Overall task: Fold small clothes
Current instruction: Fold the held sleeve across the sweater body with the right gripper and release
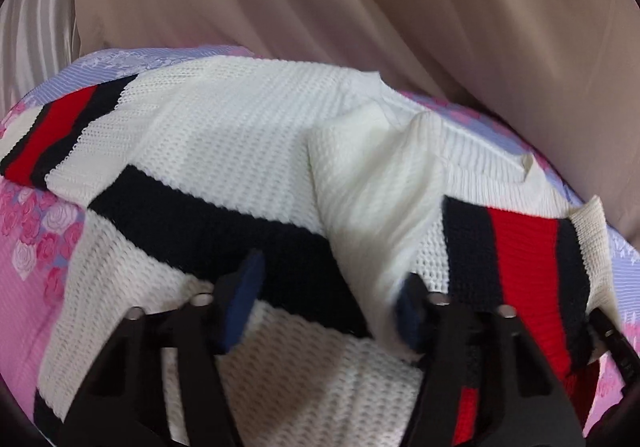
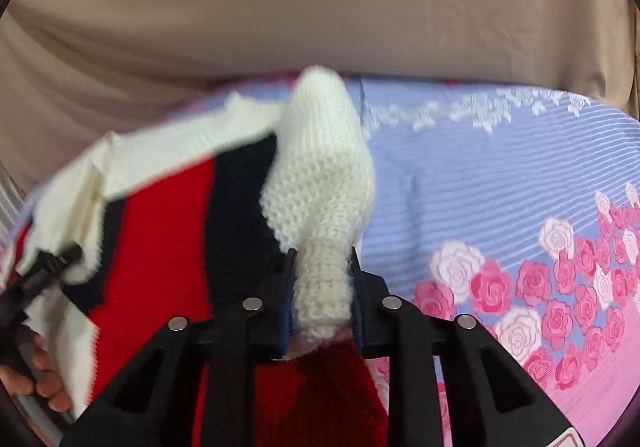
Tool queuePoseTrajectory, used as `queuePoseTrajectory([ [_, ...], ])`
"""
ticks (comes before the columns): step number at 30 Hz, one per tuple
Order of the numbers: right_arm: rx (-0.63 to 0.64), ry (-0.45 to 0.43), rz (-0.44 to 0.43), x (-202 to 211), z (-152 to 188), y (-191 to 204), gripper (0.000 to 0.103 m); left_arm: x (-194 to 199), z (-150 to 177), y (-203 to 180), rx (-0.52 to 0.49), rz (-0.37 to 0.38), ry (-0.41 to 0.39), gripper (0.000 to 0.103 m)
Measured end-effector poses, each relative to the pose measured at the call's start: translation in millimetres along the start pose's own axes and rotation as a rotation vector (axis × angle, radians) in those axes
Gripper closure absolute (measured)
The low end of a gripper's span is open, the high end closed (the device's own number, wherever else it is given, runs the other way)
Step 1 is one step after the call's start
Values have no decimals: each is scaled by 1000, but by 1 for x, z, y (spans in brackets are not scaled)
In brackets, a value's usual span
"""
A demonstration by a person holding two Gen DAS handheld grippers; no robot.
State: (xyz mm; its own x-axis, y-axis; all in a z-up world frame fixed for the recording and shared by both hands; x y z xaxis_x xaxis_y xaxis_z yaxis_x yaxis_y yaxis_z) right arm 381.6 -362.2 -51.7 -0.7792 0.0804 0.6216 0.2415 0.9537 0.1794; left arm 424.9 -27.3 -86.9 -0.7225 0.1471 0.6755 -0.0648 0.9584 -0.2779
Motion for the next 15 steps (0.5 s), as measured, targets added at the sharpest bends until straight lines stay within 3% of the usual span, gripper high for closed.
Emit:
queuePoseTrajectory([
  [1,-30,-40,-22,11,-7,-5,85,2,-3,5,17,21,-8,68],
  [3,-89,-73,9,16,-9,-28,85,4,-8,21,43,8,-25,71],
  [5,-59,71,104,-21,11,-47,85,0,-7,30,53,3,-21,71],
  [6,-43,146,111,-40,26,-51,84,1,-6,29,49,6,-22,71],
  [8,-47,126,86,-32,20,-50,83,4,-7,23,30,13,-27,71],
  [12,-41,-35,88,4,-9,-44,78,7,-4,22,16,36,-17,71],
  [13,-25,-42,85,2,-15,-41,70,6,-3,24,19,50,-6,68],
  [15,7,-34,103,-10,-23,-32,64,8,-1,22,8,89,-1,51],
])
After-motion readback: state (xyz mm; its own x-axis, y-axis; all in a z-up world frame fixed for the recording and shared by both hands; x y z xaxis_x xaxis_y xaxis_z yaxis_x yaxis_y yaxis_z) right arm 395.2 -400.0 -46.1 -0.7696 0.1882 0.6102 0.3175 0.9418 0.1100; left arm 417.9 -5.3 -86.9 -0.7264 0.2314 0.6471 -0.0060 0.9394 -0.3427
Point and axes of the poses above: each gripper's, at about its wrist camera, not at the fingertips, and x roughly against the way its jaws point, y to its left, z to its underside, the point moved 9 cm from there along -x, roughly the way its jaws point, and after that the axes turned 6 degrees about z, right-handed, at the moved point
